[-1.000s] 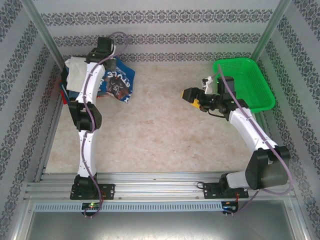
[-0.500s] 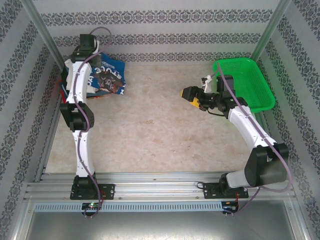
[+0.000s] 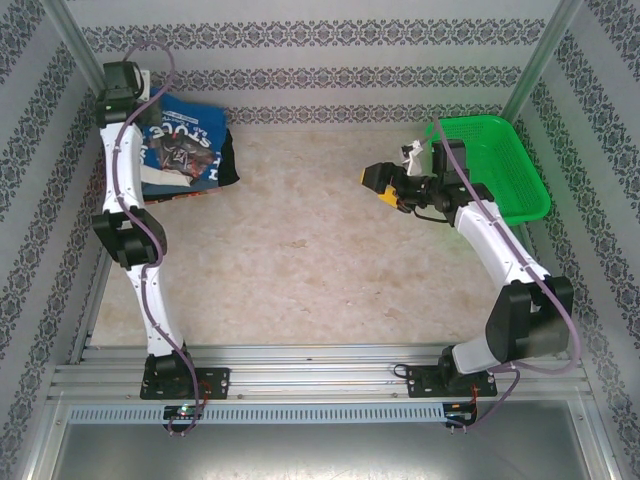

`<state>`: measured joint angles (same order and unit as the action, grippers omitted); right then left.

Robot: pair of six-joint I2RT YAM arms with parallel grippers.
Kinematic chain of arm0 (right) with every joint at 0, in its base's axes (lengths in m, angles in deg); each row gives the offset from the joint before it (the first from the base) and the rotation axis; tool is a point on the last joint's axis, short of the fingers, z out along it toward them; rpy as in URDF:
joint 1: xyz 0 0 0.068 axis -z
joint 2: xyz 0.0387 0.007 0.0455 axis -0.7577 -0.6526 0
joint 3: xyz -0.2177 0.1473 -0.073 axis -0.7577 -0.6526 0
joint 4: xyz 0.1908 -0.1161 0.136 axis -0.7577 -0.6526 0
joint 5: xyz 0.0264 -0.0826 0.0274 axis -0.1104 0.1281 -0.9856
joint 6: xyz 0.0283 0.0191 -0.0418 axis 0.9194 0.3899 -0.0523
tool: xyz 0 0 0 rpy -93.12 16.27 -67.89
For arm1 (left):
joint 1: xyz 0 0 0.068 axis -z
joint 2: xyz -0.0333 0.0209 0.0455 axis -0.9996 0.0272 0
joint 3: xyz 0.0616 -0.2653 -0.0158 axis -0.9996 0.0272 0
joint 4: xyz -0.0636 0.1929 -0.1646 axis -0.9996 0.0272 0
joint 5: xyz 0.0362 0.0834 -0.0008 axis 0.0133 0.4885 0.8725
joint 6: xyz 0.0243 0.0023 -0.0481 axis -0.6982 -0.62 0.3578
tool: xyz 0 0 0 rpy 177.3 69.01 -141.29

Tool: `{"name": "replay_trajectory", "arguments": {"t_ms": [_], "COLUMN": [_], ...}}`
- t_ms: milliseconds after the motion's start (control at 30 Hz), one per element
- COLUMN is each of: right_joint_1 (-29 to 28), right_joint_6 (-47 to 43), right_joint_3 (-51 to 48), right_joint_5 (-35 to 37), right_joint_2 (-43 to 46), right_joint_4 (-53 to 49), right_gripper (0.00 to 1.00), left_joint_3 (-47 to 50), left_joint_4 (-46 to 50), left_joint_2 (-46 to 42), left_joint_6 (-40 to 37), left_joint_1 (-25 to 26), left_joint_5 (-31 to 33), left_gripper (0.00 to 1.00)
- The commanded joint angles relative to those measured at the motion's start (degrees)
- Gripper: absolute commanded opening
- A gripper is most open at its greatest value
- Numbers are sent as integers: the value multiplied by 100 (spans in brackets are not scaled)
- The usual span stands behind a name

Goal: Fold and stack the t-shirts

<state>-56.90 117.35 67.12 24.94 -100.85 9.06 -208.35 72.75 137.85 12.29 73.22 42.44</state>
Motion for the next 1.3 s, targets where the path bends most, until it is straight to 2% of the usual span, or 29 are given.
{"name": "replay_trajectory", "arguments": {"t_ms": [0,267,333,400,433,467,600,633,667,700,800,933,1067,1267], "right_joint_1": [-10,-91,-110,-145,-161,-174,-228,-242,-247,-271,-312,-352,-346,-350], "right_joint_6": [35,53,55,13,-10,-25,-31,-27,-7,-8,-12,-4,54,88], "right_joint_3": [249,553,637,728,769,797,879,882,891,904,921,879,680,437], "right_joint_5": [-112,-68,-44,-17,-11,5,19,21,22,14,29,60,85,16], "right_joint_2": [-179,-518,-572,-606,-617,-626,-669,-679,-687,-688,-671,-577,-430,-324], "right_joint_4": [-170,-303,-338,-428,-475,-501,-597,-603,-595,-593,-575,-545,-330,-109], "right_gripper": [98,98,98,98,98,98,98,98,98,98,98,98,98,98], "left_joint_3": [14,84,165,225,278,326,271,257,208,146,-85,-2,857,2439], "left_joint_4": [-439,-619,-689,-713,-721,-733,-665,-673,-624,-567,-265,179,315,109], "left_joint_2": [-72,381,535,706,792,877,1098,1109,1111,1103,978,371,-630,-1900], "left_joint_6": [233,771,972,1222,1359,1496,1942,1972,2003,2040,2140,2123,2135,2888], "left_joint_1": [-218,-496,-546,-628,-655,-686,-729,-712,-701,-701,-663,-444,-114,-68], "left_joint_5": [-284,-832,-754,-731,-643,-558,-434,-336,-236,-171,-34,310,383,-602], "left_gripper": [0,0,0,5,19,30,64,83,97,100,100,100,100,100]}}
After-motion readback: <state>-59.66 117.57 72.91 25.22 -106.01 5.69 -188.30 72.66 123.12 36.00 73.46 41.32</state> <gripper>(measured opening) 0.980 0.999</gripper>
